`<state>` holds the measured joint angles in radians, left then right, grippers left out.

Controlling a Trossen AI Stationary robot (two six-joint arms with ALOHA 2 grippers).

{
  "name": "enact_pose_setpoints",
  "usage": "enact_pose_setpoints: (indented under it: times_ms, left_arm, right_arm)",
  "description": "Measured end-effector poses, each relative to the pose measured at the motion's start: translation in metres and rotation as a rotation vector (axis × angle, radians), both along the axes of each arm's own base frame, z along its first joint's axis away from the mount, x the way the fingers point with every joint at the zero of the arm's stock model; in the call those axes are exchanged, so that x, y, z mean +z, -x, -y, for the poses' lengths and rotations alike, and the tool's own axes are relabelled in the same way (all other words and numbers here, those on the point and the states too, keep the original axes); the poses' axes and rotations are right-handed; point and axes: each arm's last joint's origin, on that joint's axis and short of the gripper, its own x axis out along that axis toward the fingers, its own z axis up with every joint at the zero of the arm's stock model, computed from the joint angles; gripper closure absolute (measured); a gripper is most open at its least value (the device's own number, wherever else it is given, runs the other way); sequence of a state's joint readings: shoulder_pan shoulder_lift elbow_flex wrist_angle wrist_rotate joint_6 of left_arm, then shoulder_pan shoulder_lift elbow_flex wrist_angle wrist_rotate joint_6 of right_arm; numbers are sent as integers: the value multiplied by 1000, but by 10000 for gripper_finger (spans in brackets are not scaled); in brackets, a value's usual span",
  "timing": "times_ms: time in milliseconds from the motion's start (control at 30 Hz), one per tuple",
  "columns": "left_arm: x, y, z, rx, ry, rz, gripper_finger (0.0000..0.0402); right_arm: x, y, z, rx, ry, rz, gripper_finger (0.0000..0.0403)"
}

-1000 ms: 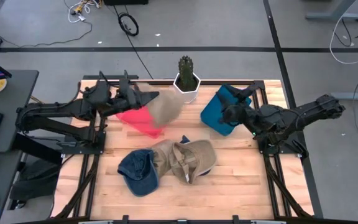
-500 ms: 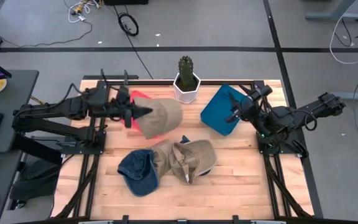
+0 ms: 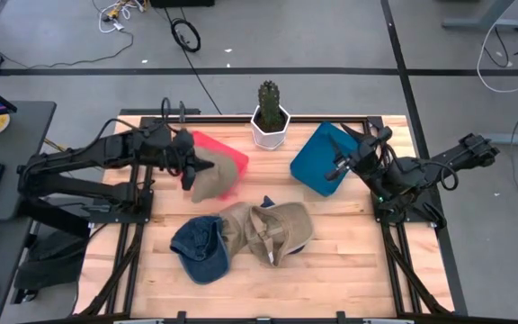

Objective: Pick & Place hat
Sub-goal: Put the right brown cap into the red bin

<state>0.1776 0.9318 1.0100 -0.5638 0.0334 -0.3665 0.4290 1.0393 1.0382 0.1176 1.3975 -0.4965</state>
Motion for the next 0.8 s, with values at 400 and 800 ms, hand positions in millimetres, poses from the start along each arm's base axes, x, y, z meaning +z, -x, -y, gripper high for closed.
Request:
enact_pose_setpoints:
  times_ms: [400, 800]
  left_arm:
    - [-9, 6, -28, -63, -255, -139, 397]
    - [-38, -7, -54, -237, -177, -285, 397]
  right_arm:
    - [-5, 0, 0, 5, -61, 71, 213]
    - [-7, -4, 0, 84, -76, 78, 213]
